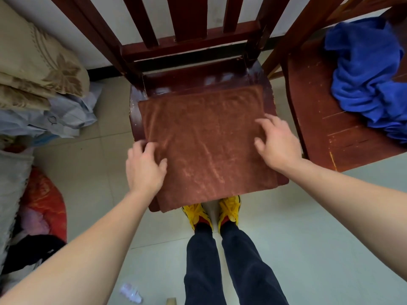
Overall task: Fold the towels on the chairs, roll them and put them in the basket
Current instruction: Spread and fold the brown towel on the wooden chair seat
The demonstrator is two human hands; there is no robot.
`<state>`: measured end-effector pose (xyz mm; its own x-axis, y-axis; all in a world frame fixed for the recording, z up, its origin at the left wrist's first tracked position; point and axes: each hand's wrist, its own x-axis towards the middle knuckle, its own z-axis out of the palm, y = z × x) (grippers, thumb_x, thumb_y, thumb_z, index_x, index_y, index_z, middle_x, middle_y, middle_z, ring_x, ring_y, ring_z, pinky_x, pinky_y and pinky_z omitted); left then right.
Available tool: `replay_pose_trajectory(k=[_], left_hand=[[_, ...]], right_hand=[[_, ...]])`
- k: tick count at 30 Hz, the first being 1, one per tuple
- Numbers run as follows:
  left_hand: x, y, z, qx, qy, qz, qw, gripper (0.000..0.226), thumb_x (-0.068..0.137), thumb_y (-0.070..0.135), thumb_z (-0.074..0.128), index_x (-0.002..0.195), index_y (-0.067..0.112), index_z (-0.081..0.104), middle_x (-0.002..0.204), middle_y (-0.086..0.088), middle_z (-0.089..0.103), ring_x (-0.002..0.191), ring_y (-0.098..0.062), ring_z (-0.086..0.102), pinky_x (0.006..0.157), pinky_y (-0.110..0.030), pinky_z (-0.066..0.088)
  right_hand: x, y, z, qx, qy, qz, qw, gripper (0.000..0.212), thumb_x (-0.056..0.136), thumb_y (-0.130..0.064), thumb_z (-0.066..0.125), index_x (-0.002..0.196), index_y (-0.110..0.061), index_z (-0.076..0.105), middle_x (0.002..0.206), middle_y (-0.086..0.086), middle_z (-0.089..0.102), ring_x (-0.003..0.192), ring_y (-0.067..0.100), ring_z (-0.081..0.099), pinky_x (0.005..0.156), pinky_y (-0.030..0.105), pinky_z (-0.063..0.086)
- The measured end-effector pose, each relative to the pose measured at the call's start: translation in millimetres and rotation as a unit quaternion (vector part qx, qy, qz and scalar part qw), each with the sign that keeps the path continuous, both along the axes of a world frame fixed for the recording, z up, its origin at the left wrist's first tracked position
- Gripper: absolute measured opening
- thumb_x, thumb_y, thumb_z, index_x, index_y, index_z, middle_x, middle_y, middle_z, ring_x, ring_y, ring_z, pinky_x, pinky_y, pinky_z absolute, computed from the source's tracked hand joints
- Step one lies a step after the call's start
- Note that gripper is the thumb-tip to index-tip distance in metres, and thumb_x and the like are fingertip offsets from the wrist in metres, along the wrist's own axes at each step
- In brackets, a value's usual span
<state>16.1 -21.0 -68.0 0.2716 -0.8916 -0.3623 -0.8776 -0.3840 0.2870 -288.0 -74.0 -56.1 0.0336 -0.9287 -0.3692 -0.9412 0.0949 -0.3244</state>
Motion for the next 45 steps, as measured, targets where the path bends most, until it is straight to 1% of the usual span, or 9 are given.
replay_pose_trajectory(k=[4, 10, 16, 20, 23, 28, 35, 39, 45], left_hand=[[5.2, -41.9, -10.8, 0.067, -0.043, -0.172, 0.982, 0.067, 0.09, 0.044, 0.055, 0.148, 0.02, 0.031, 0.158, -0.012, 0.018, 0.144, -0.031, 0.019, 0.109, -0.048, 0.028], [19.0, -82.8, -23.4, 0.079, -0.071, -0.169, 0.98, 0.073, 0.094, 0.048, 0.045, 0.151, 0.012, 0.016, 0.161, -0.014, 0.006, 0.148, -0.029, 0.006, 0.112, -0.052, 0.022], [20.2, -113.4, -20.4, -0.023, -0.073, -0.045, 0.996, 0.049, 0.089, 0.021, 0.059, 0.133, 0.006, 0.046, 0.135, -0.021, 0.044, 0.123, -0.039, 0.04, 0.097, -0.05, 0.039], [25.5, -138.2, -25.2, 0.012, -0.008, 0.11, 0.994, 0.04, 0.08, 0.012, 0.064, 0.12, 0.01, 0.058, 0.117, -0.017, 0.059, 0.111, -0.037, 0.055, 0.089, -0.041, 0.046], [28.7, -145.4, -26.9, 0.027, 0.072, 0.232, 0.97, 0.027, 0.077, 0.01, 0.063, 0.104, 0.013, 0.065, 0.107, -0.011, 0.065, 0.097, -0.031, 0.063, 0.08, -0.036, 0.053], [37.4, -170.4, -26.9, -0.032, 0.118, 0.273, 0.954, 0.016, 0.08, 0.014, 0.061, 0.096, 0.017, 0.061, 0.105, -0.006, 0.063, 0.083, -0.017, 0.056, 0.054, -0.017, 0.038], [41.2, -180.0, -32.8, -0.04, 0.19, 0.421, 0.886, 0.034, 0.075, 0.007, 0.068, 0.097, 0.021, 0.046, 0.111, -0.006, 0.058, 0.089, -0.017, 0.058, 0.069, -0.028, 0.052], [39.7, -154.0, -27.8, -0.059, 0.128, 0.391, 0.909, 0.032, 0.076, 0.016, 0.073, 0.096, 0.019, 0.048, 0.107, -0.005, 0.058, 0.081, -0.017, 0.054, 0.054, -0.018, 0.037], [8.5, -49.3, -12.5, -0.006, 0.12, 0.362, 0.924, 0.021, 0.076, 0.02, 0.075, 0.083, 0.019, 0.055, 0.081, -0.005, 0.063, 0.088, -0.03, 0.063, 0.081, -0.033, 0.048]], right_hand=[[23.8, -31.7, -16.2, 0.089, 0.057, 0.121, 0.987, 0.072, 0.094, -0.041, 0.05, 0.153, -0.019, 0.015, 0.162, 0.009, 0.006, 0.148, 0.026, 0.009, 0.113, 0.048, 0.027], [25.1, -76.4, -28.3, 0.102, 0.094, 0.145, 0.98, 0.072, 0.098, -0.039, 0.042, 0.154, -0.013, 0.006, 0.162, 0.009, -0.006, 0.149, 0.023, -0.003, 0.118, 0.046, 0.016], [15.9, -105.8, -26.5, -0.017, 0.041, -0.072, 0.996, 0.054, 0.087, -0.032, 0.064, 0.136, -0.017, 0.046, 0.138, 0.012, 0.048, 0.129, 0.032, 0.042, 0.098, 0.046, 0.043], [15.2, -122.7, -33.2, 0.054, -0.013, -0.238, 0.97, 0.032, 0.077, -0.036, 0.077, 0.105, -0.025, 0.065, 0.11, 0.004, 0.067, 0.103, 0.028, 0.063, 0.085, 0.035, 0.05], [14.0, -129.7, -31.5, 0.049, -0.063, -0.289, 0.954, 0.013, 0.078, -0.033, 0.076, 0.085, -0.028, 0.066, 0.101, 0.001, 0.068, 0.094, 0.023, 0.065, 0.083, 0.034, 0.055], [18.4, -165.7, -20.9, -0.006, -0.074, -0.271, 0.96, 0.014, 0.082, -0.035, 0.069, 0.095, -0.032, 0.063, 0.105, -0.003, 0.066, 0.098, 0.021, 0.063, 0.088, 0.035, 0.051], [22.5, -176.4, -26.1, -0.004, -0.061, -0.284, 0.957, 0.036, 0.079, -0.033, 0.073, 0.11, -0.026, 0.055, 0.11, -0.002, 0.062, 0.098, 0.021, 0.06, 0.086, 0.038, 0.052], [10.8, -154.3, -21.3, -0.008, -0.065, -0.283, 0.957, 0.042, 0.078, -0.037, 0.073, 0.115, -0.025, 0.056, 0.113, -0.002, 0.064, 0.102, 0.022, 0.061, 0.089, 0.039, 0.051], [-8.2, -46.8, -12.9, 0.025, -0.071, -0.309, 0.948, 0.015, 0.085, -0.037, 0.066, 0.095, -0.032, 0.056, 0.083, -0.011, 0.06, 0.088, 0.021, 0.062, 0.08, 0.035, 0.049]])
